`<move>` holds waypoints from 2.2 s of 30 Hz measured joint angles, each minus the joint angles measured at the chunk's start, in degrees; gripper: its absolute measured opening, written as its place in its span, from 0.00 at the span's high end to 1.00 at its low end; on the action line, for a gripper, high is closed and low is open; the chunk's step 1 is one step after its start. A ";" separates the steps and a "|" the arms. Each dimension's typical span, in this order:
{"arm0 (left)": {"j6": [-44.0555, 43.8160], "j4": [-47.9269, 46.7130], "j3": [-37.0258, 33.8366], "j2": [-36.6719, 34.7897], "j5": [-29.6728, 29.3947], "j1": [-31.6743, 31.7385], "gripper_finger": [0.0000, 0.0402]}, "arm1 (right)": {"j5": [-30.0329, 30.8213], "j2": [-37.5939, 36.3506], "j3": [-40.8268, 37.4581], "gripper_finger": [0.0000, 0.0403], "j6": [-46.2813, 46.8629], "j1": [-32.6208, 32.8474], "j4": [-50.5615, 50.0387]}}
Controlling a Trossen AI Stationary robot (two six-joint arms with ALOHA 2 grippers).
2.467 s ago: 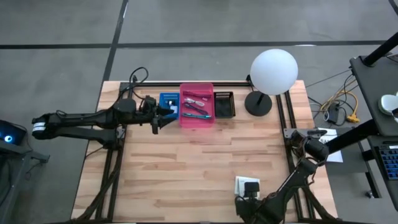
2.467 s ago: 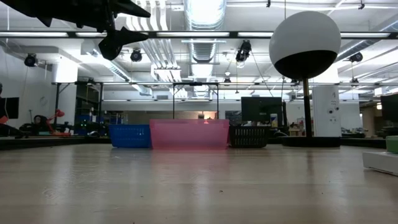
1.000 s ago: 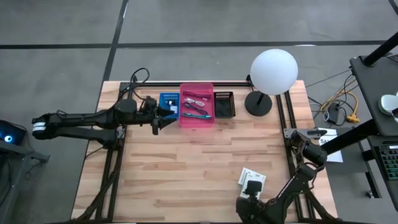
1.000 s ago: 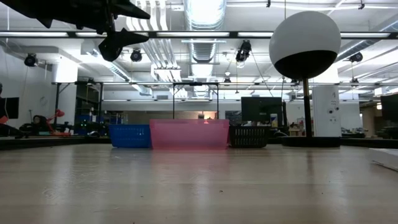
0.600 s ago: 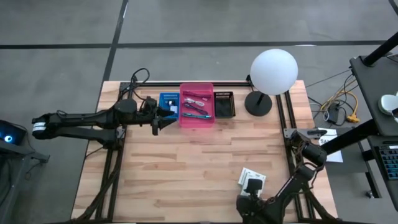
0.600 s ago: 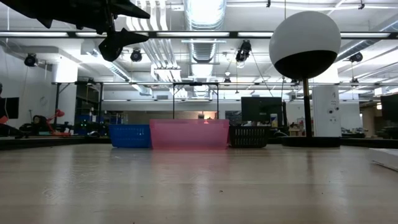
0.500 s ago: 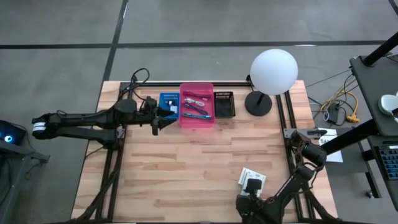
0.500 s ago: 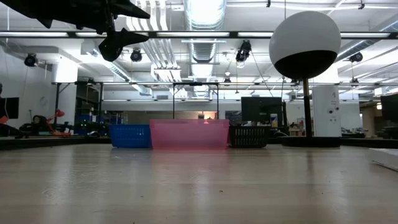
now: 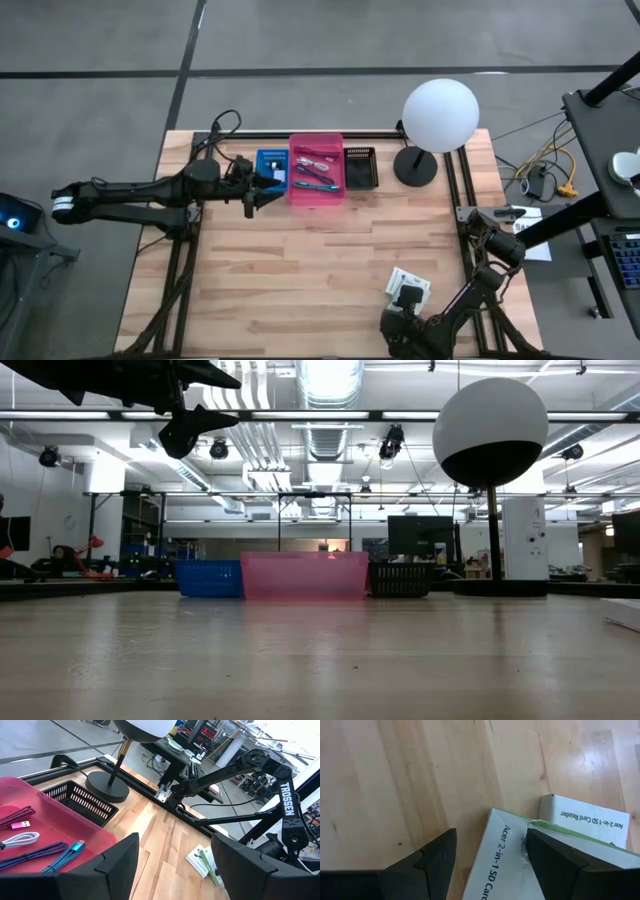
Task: Pick and place items into bin
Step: Put the white card reader box into the black bin
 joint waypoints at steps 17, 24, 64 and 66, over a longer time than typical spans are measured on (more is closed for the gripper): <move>0.02 0.00 0.00 0.00 0.09 0.00 0.42 | -3.99 -0.26 -1.16 0.58 -0.04 -1.18 3.78; 0.02 0.00 -0.04 0.00 0.11 0.00 0.42 | -4.63 -0.26 -1.16 0.78 -0.01 -1.14 4.16; 0.04 0.04 -0.09 0.00 0.37 0.00 0.42 | -0.58 -12.19 4.82 0.83 -14.13 -7.89 -3.10; -0.05 0.04 -0.09 0.00 0.37 0.00 0.42 | 0.34 -14.12 4.81 0.83 -17.49 -9.44 -2.37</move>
